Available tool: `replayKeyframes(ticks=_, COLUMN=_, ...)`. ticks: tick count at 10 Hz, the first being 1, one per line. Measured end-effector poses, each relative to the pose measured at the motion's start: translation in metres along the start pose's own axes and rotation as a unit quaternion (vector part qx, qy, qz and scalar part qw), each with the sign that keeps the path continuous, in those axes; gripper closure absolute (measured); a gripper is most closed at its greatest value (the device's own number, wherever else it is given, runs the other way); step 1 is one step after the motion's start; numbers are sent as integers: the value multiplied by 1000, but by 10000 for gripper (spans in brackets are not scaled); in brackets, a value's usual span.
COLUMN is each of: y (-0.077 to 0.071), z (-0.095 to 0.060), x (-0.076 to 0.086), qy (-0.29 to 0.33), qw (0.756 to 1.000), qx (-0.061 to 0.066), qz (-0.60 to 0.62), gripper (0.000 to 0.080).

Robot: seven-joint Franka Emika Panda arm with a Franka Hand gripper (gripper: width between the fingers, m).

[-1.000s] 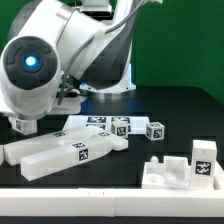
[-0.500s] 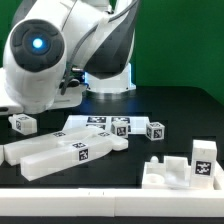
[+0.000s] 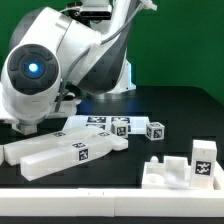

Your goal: Assemble chair

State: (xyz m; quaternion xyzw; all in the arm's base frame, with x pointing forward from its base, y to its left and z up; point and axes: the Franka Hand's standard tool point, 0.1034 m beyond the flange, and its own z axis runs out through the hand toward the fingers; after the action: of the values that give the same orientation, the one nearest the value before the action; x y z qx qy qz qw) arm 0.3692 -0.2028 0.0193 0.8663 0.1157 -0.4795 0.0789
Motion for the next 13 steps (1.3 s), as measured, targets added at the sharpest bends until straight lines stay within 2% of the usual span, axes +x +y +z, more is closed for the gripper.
replayKeyframes(ticks=2, y=1, z=12, x=3, qy=-10, qw=1000, qx=-2, qz=19, gripper=151)
replayKeyframes(ticks=3, y=2, z=13, x=3, qy=-11, qw=1000, qx=-2, qz=22, gripper=238)
replayKeyframes(ticks=4, y=2, z=12, x=3, qy=-11, qw=1000, qx=-2, qz=22, gripper=238)
replayKeyframes(ticks=6, y=2, z=13, x=3, qy=-11, qw=1000, qx=-1, qz=22, gripper=518)
replayKeyframes(ticks=9, y=2, z=9, x=2, qy=-8, qw=1000, qx=-1, qz=22, gripper=517)
replayKeyframes(ticks=11, y=-18, z=-44, x=-21, qy=-4, qw=1000, qx=12, qz=20, gripper=517)
replayKeyframes(ticks=12, y=-25, z=-80, x=-30, qy=22, qw=1000, qx=12, qz=15, gripper=517)
replayKeyframes(ticks=13, y=-26, z=-108, x=-42, qy=68, qw=997, qx=19, qz=12, gripper=515)
